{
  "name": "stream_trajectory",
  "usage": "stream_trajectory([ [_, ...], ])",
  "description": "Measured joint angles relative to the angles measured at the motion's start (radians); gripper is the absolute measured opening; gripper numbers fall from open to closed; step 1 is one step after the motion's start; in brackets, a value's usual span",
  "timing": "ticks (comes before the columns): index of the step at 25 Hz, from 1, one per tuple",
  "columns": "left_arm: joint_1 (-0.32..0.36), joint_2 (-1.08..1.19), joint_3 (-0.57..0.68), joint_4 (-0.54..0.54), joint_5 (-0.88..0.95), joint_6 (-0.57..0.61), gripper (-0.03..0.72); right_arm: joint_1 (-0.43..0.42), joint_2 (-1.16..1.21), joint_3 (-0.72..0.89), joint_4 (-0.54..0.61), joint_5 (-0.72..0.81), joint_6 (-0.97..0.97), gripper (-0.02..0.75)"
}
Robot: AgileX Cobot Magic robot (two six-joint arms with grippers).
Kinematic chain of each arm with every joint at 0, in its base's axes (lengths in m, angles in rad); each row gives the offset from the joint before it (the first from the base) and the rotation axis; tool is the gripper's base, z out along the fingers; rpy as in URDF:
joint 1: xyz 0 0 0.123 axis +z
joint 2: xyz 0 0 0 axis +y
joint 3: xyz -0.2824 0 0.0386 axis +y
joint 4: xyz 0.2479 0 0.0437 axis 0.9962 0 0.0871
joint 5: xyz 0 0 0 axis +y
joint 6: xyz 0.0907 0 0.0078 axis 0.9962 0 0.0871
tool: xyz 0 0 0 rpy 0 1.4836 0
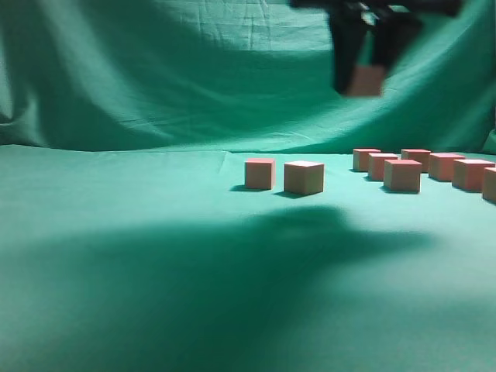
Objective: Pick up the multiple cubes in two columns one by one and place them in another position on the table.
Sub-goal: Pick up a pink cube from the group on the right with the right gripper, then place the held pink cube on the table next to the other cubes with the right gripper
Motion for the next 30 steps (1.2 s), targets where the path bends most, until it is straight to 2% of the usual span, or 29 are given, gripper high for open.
stream_trajectory([
  [5,0.0,0.0,0.0,0.0,0.0,0.0,0.0,0.136,0.046,-0.157,0.01,0.029,0.04,0.254],
  [9,0.0,0.0,0.0,0.0,0.0,0.0,0.0,0.2,0.157,-0.258,0.024,0.039,0.051,0.254],
  [19,0.0,0.0,0.0,0.0,0.0,0.0,0.0,0.212,0.425,-0.491,0.051,0.118,0.055,0.254],
  [30,0.0,0.0,0.0,0.0,0.0,0.0,0.0,0.212,0.5,-0.511,-0.002,0.069,0.056,0.254],
])
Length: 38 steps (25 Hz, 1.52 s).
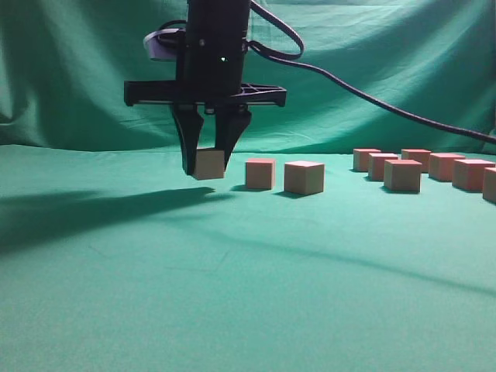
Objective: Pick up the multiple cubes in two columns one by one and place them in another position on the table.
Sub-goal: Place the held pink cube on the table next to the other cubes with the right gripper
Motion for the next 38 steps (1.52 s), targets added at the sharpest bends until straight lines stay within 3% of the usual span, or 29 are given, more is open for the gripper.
stream_trajectory([
  [12,0.0,0.0,0.0,0.0,0.0,0.0,0.0,0.0,0.011,-0.002,-0.004,-0.022,0.001,0.254],
  [13,0.0,0.0,0.0,0.0,0.0,0.0,0.0,0.0,0.011,-0.002,-0.004,-0.022,0.001,0.295],
  [15,0.0,0.0,0.0,0.0,0.0,0.0,0.0,0.0,0.011,-0.002,-0.004,-0.02,0.002,0.307],
  [22,0.0,0.0,0.0,0.0,0.0,0.0,0.0,0.0,0.011,-0.01,-0.004,-0.033,0.0,0.536],
  [28,0.0,0.0,0.0,0.0,0.0,0.0,0.0,0.0,0.011,-0.118,-0.004,-0.061,-0.075,0.531],
  [29,0.0,0.0,0.0,0.0,0.0,0.0,0.0,0.0,0.011,-0.15,-0.004,-0.056,-0.086,0.463],
  [30,0.0,0.0,0.0,0.0,0.0,0.0,0.0,0.0,0.011,-0.185,-0.004,-0.039,-0.09,0.432],
  [35,0.0,0.0,0.0,0.0,0.0,0.0,0.0,0.0,0.011,-0.364,-0.008,0.18,-0.13,0.436],
  [36,0.0,0.0,0.0,0.0,0.0,0.0,0.0,0.0,0.009,-0.388,-0.014,0.2,-0.142,0.396],
  [38,0.0,0.0,0.0,0.0,0.0,0.0,0.0,-0.005,-0.016,-0.402,-0.016,0.218,-0.156,0.411],
])
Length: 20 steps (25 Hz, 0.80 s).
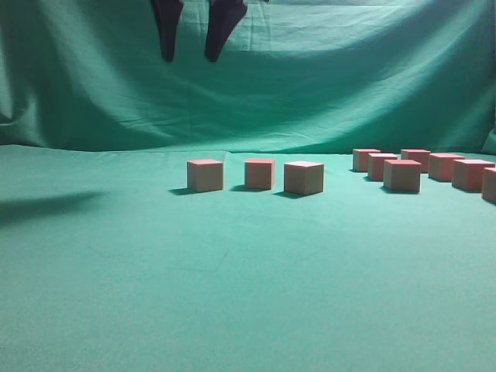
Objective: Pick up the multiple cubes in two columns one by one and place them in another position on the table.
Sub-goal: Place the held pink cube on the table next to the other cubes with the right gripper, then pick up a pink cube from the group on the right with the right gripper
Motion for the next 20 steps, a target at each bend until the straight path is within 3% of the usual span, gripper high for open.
stream_trajectory([
  [4,0.0,0.0,0.0,0.0,0.0,0.0,0.0,-0.024,-0.123,0.04,0.011,0.01,-0.008,0.411],
  [9,0.0,0.0,0.0,0.0,0.0,0.0,0.0,-0.12,-0.389,0.301,0.013,0.008,-0.026,0.411],
  [14,0.0,0.0,0.0,0.0,0.0,0.0,0.0,-0.332,-0.609,0.654,0.013,0.007,-0.026,0.411],
  [20,0.0,0.0,0.0,0.0,0.0,0.0,0.0,-0.579,-0.698,1.03,0.049,-0.009,-0.026,0.411],
])
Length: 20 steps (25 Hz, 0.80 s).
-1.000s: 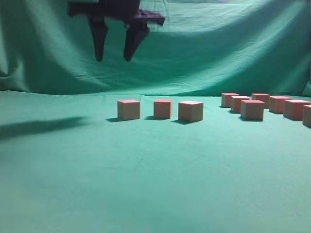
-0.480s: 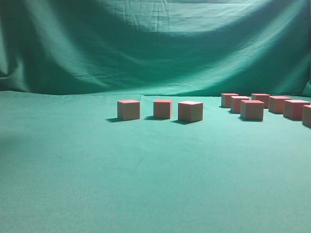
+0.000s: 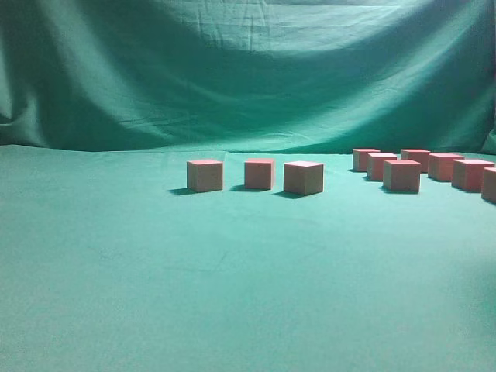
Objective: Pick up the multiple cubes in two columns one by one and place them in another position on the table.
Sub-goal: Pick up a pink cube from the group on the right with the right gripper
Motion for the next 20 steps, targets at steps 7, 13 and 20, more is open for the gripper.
stream_trajectory([
  [7,0.0,0.0,0.0,0.0,0.0,0.0,0.0,-0.069,0.0,0.229,0.177,-0.285,-0.113,0.411],
  [13,0.0,0.0,0.0,0.0,0.0,0.0,0.0,-0.069,0.034,0.272,0.22,-0.441,-0.207,0.411],
  [20,0.0,0.0,0.0,0.0,0.0,0.0,0.0,-0.069,0.161,0.272,0.251,-0.462,-0.212,0.411],
])
